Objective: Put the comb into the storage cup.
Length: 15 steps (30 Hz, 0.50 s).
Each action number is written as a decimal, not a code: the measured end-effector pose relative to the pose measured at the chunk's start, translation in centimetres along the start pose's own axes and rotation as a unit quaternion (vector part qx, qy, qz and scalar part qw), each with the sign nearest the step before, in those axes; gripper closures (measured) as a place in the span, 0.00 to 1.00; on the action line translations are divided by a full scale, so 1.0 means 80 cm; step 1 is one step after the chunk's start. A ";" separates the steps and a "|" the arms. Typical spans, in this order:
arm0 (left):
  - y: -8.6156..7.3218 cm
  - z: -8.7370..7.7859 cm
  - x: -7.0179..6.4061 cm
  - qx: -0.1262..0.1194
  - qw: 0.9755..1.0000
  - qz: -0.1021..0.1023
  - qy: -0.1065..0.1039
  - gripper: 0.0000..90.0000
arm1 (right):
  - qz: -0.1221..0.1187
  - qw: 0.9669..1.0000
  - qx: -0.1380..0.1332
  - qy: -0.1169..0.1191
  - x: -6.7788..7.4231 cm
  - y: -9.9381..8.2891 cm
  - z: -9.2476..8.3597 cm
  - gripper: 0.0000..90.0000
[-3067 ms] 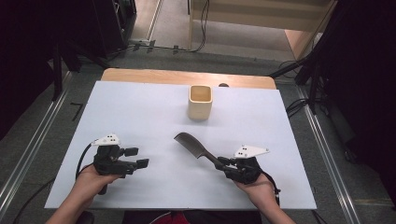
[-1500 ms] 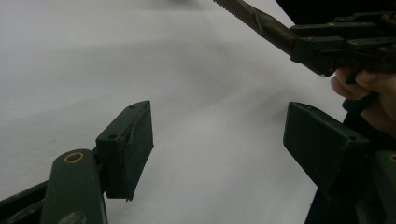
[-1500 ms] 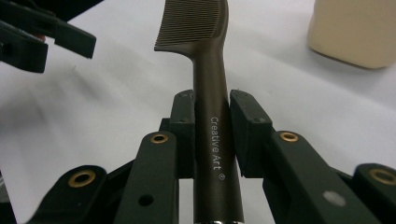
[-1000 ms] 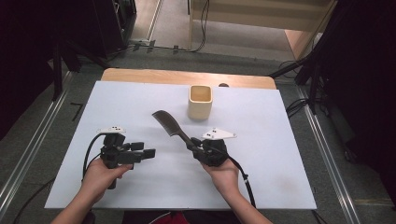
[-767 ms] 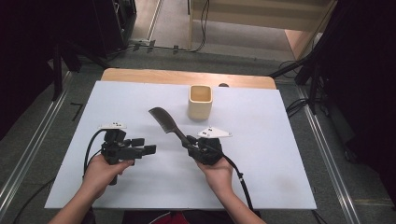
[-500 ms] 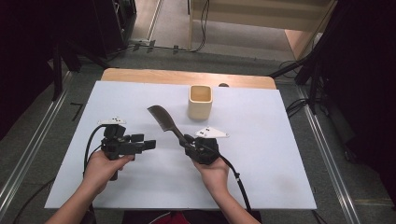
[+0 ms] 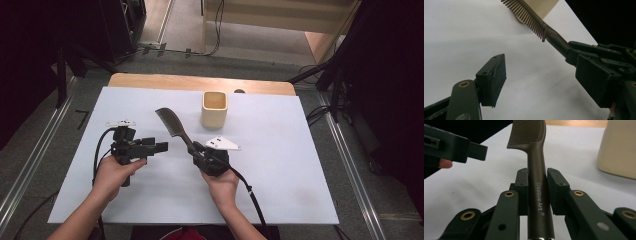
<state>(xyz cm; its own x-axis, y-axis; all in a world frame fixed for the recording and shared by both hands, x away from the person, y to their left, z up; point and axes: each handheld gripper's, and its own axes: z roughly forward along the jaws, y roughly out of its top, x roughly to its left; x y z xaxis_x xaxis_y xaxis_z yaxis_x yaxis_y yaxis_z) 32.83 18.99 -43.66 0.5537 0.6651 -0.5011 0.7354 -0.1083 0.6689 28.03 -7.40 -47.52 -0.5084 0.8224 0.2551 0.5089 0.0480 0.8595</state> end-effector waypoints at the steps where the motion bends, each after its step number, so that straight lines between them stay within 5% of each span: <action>1: 0.000 0.000 0.000 0.000 1.000 0.000 0.000 0.29 | -0.002 1.000 -0.002 -0.001 0.001 0.000 0.001 0.78; 15: 0.010 0.002 -0.001 -0.019 1.000 -0.005 0.002 0.29 | -0.004 1.000 -0.027 -0.007 0.016 -0.007 0.012 0.78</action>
<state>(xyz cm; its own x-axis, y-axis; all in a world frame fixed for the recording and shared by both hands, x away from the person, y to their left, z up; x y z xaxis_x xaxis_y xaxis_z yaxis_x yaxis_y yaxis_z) 33.43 18.71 -43.18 0.5450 0.6683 -0.5063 0.7255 -0.0733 0.6843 27.77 -5.87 -48.06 -0.5013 0.8306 0.2427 0.4676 0.0240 0.8836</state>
